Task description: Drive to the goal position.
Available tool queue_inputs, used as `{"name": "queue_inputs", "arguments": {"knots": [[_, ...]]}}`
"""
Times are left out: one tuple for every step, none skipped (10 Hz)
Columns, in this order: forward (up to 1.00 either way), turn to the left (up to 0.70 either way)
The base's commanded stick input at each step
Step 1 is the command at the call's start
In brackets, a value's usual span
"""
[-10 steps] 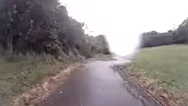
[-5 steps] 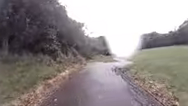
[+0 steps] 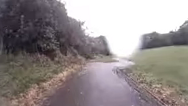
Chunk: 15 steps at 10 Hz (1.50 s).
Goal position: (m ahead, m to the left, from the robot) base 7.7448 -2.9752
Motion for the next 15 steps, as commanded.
{"name": "queue_inputs", "arguments": {"knots": [[0.50,0.00],[0.50,0.00],[0.50,-0.01],[0.50,-0.32],[0.50,-0.50],[0.50,-0.50],[0.50,0.00],[0.50,0.00],[0.50,0.00],[0.50,0.00],[0.50,0.00],[0.50,0.00],[0.50,-0.24],[0.50,-0.50],[0.50,-0.50]]}}
